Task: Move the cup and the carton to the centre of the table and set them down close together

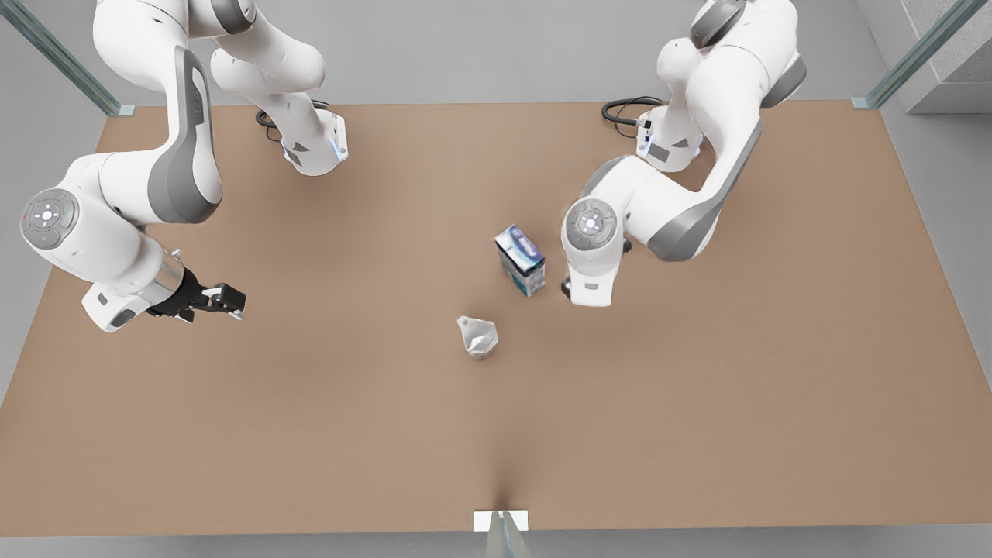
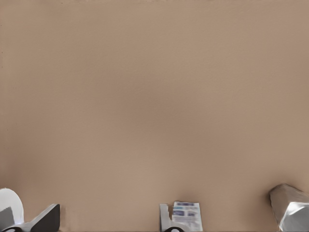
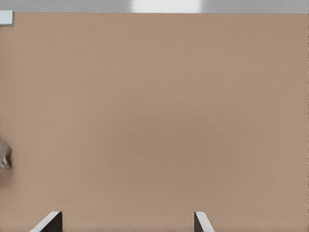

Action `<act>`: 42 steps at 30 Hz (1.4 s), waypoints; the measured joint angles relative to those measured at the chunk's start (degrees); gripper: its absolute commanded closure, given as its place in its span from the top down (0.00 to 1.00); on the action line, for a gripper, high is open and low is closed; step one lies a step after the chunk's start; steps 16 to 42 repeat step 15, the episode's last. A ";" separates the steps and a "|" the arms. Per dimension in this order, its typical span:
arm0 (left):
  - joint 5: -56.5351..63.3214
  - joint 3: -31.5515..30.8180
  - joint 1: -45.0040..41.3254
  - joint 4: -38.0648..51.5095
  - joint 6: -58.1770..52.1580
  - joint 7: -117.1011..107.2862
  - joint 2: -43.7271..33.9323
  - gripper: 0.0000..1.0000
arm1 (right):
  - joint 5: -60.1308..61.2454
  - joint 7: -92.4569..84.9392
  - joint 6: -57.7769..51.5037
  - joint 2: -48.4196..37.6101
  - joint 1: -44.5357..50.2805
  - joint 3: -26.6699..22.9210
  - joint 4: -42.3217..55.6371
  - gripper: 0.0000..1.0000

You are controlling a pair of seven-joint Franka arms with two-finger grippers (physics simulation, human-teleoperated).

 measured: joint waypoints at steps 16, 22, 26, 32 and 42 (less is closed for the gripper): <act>-13.03 14.30 17.93 1.18 -5.97 63.69 -20.16 1.00 | 0.02 0.09 0.17 0.22 0.07 0.08 0.09 1.00; -13.03 14.30 17.93 1.18 -5.97 63.69 -20.16 1.00 | 0.02 0.09 0.17 0.22 0.07 0.08 0.09 1.00; -13.03 14.30 17.93 1.18 -5.97 63.69 -20.16 1.00 | 0.02 0.09 0.17 0.22 0.07 0.08 0.09 1.00; -13.03 14.30 17.93 1.18 -5.97 63.69 -20.16 1.00 | 0.02 0.09 0.17 0.22 0.07 0.08 0.09 1.00; -13.03 14.30 17.93 1.18 -5.97 63.69 -20.16 1.00 | 0.02 0.09 0.17 0.22 0.07 0.08 0.09 1.00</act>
